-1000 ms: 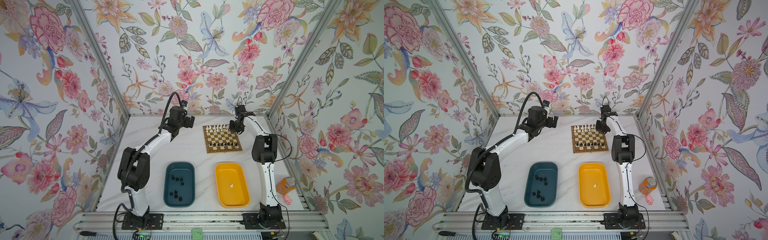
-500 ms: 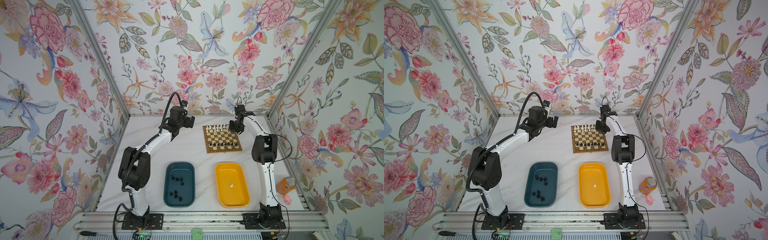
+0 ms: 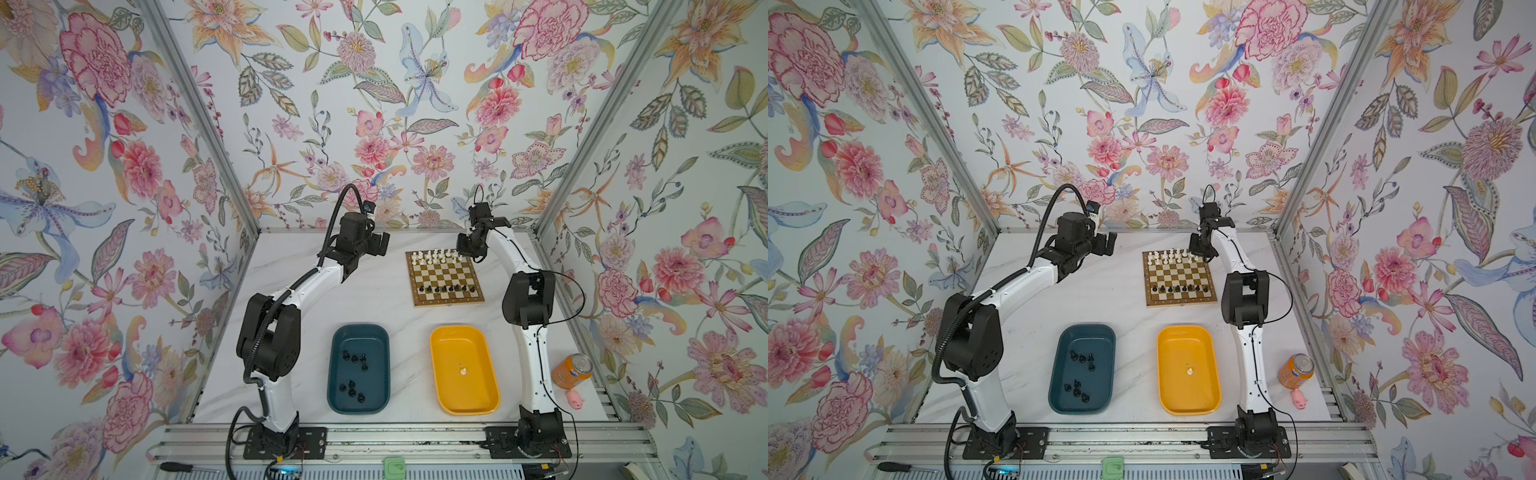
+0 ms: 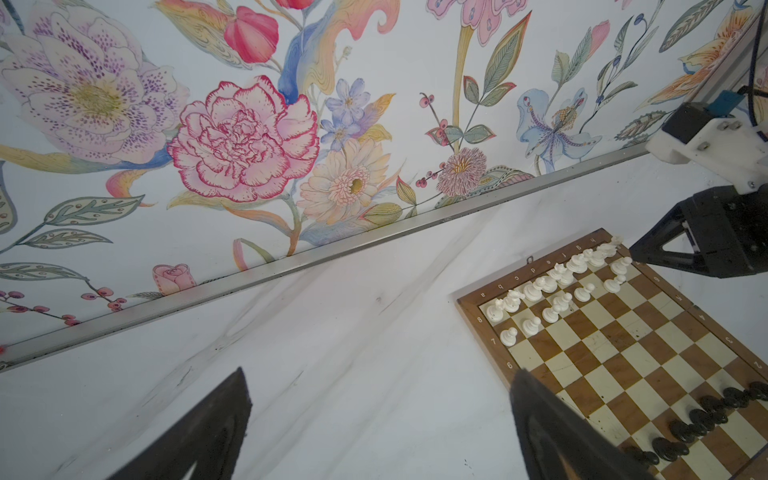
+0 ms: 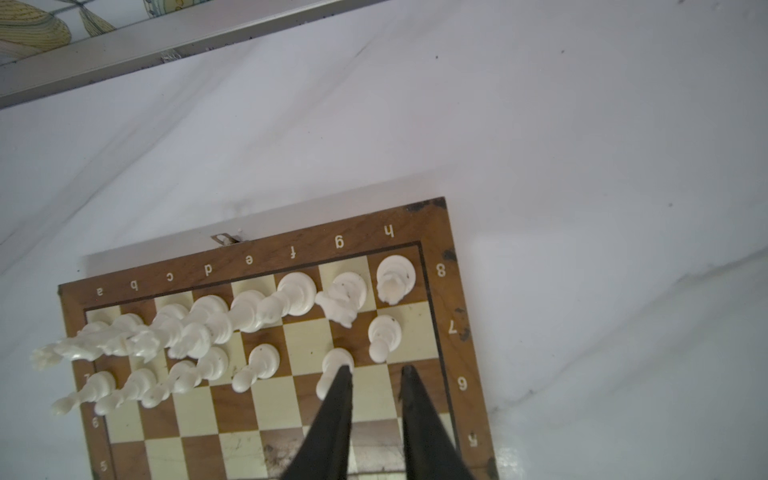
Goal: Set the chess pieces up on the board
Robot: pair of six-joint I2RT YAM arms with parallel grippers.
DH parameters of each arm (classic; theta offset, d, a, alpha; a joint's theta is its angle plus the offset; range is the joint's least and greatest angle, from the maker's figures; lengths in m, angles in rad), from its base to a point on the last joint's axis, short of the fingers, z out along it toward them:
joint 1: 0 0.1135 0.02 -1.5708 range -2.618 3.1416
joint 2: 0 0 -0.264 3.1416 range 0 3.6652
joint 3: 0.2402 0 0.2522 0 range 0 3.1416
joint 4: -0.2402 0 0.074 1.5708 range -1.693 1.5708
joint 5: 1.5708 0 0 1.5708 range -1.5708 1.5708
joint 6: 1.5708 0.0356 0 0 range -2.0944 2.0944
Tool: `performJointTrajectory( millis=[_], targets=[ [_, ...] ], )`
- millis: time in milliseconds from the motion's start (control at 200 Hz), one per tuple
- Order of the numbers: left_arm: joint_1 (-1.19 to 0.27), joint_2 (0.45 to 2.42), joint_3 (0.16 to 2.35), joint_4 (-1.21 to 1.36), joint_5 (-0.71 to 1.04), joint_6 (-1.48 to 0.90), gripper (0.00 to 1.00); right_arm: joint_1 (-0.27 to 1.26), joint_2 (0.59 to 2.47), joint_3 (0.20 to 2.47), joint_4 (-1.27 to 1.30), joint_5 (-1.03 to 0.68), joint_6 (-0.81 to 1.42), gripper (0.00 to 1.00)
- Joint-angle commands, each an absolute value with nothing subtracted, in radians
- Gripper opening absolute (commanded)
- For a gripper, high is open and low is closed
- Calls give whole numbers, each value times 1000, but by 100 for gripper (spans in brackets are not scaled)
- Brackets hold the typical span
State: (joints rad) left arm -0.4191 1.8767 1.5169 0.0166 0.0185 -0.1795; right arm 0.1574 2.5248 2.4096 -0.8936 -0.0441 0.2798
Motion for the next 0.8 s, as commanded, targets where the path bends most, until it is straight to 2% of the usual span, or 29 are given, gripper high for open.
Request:
performJointTrajectory(
  millis=[0,796],
  targets=[
    [-422,1879,1532,12,2,-167,98,159,2550,2456,-911,-47,277,24],
    [-424,1905,1569,-14,6,-165,99,153,2584,2428,-919,-48,277,20]
  ],
)
